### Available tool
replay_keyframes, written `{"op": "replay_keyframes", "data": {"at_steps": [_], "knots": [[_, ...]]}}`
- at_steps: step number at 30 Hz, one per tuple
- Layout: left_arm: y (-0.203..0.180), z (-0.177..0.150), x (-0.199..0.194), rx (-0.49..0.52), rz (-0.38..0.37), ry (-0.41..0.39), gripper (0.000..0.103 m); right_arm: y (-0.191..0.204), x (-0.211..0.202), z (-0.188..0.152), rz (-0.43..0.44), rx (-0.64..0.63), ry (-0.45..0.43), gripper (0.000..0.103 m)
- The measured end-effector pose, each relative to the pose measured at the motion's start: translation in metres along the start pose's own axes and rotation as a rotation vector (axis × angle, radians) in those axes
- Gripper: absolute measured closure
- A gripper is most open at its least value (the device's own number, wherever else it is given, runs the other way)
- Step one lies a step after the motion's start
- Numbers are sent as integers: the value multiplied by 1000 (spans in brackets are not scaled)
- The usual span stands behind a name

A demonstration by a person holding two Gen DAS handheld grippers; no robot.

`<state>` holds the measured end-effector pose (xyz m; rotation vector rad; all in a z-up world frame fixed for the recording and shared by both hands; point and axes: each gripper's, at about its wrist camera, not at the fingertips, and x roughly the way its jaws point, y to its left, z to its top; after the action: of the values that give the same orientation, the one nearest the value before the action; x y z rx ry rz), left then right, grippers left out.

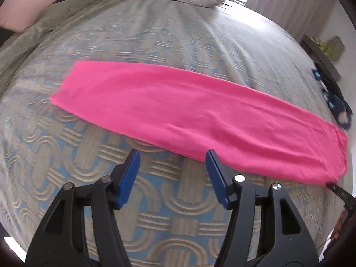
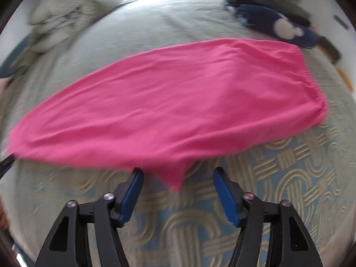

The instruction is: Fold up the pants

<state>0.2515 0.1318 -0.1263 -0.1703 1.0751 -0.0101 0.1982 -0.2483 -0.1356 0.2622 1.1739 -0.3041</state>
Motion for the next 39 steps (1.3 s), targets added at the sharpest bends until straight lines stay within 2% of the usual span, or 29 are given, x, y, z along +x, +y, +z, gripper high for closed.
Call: {"op": "replay_keyframes", "data": {"at_steps": [2, 5, 8, 12, 16, 18, 19, 21, 22, 23, 24, 28, 29, 31, 34, 39], "knots": [[21, 4, -3, -57, 30, -1, 41, -14, -3, 3, 99, 100, 5, 99], [63, 8, -9, -156, 97, -22, 41, -27, -28, -1, 185, 130, -18, 100], [109, 10, -8, -284, 150, -28, 41, -38, -35, -4, 186, 120, -6, 101], [152, 7, -1, -458, 92, -13, 41, -40, -5, -11, 163, 118, 122, 99], [173, 11, 9, -560, 27, -15, 41, -39, -20, -10, 157, 94, 81, 96], [175, 20, 12, -572, 21, -24, 41, -39, -36, -9, 110, 50, -7, 92], [175, 26, 15, -573, 8, -24, 41, -36, -47, -8, 78, 23, -97, 90], [170, 37, 24, -571, -5, -19, 41, -28, -67, -14, 47, -12, -264, 78], [169, 40, 27, -570, -5, -20, 41, -21, -77, -15, 50, -47, -357, 76], [165, 45, 32, -563, -6, -19, 41, -11, -77, -12, 37, -80, -375, 74], [163, 47, 34, -557, -6, -18, 41, -1, -75, -10, 23, -105, -365, 74], [161, 58, 42, -548, -5, -26, 42, 3, -56, -5, 157, -43, -223, 74], [161, 60, 43, -560, 3, -32, 47, 4, -50, -3, 167, -33, -199, 74], [161, 64, 46, -551, 16, -15, 91, 12, -47, -3, 149, -57, -189, 74], [161, 68, 43, -530, 8, -22, 92, 28, -41, 1, 116, -127, -183, 74], [144, 74, 31, -420, 72, -69, 92, 52, -40, 0, 173, -221, -136, 74]]}}
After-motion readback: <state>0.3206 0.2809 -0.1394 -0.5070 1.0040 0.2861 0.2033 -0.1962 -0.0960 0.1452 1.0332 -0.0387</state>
